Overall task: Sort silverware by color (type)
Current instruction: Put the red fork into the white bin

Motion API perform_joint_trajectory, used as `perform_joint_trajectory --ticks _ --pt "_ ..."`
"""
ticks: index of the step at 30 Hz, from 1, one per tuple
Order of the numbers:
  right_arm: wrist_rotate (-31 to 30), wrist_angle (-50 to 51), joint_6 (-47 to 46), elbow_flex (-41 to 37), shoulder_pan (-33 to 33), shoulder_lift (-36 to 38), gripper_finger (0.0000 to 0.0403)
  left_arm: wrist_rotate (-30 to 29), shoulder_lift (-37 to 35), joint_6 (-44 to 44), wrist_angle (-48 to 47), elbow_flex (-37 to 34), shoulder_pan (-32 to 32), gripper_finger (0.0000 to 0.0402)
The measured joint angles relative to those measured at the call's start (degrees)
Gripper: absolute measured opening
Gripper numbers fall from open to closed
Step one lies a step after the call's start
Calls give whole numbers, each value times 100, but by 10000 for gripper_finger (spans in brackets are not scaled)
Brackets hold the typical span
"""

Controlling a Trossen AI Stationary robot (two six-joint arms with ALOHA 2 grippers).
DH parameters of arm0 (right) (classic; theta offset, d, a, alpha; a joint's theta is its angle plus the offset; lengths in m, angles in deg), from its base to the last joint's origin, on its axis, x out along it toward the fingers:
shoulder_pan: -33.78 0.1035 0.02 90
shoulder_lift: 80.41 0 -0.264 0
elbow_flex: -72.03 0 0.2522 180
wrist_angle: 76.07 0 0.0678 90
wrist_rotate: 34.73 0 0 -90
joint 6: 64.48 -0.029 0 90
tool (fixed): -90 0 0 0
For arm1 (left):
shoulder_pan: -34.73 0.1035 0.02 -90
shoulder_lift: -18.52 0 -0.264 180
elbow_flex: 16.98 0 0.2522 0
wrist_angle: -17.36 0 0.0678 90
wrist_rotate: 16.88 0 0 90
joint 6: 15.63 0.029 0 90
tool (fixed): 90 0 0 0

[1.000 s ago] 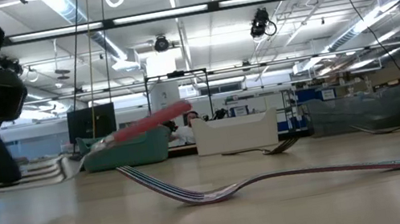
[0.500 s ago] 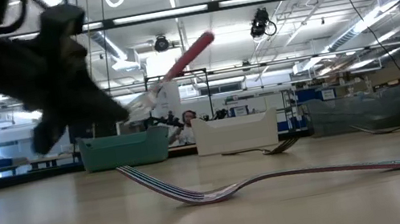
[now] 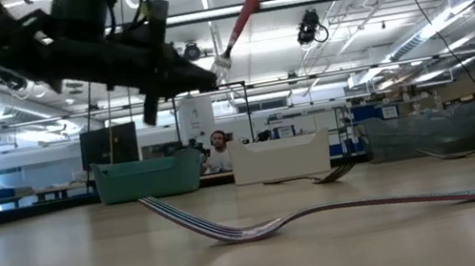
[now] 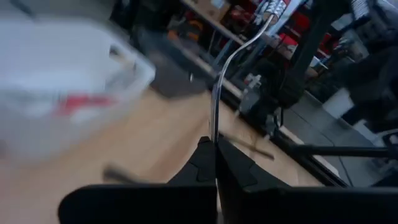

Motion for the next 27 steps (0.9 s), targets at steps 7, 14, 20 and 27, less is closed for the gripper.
perform_joint_trajectory --ticks 7,14,20,27 --pt "-135 172 26 -2 -588 0 101 829 0 1336 -1791 1178 1057 0" --pt "-135 396 487 -2 -1209 -1 101 823 0 2094 -3561 2082 1816 0" --pt "-135 9 787 -2 -1704 0 101 1349 142 2492 -3816 2385 2289 0" --pt "-105 -697 383 0 -2169 0 101 2202 972 3135 -4082 2988 2625 0"
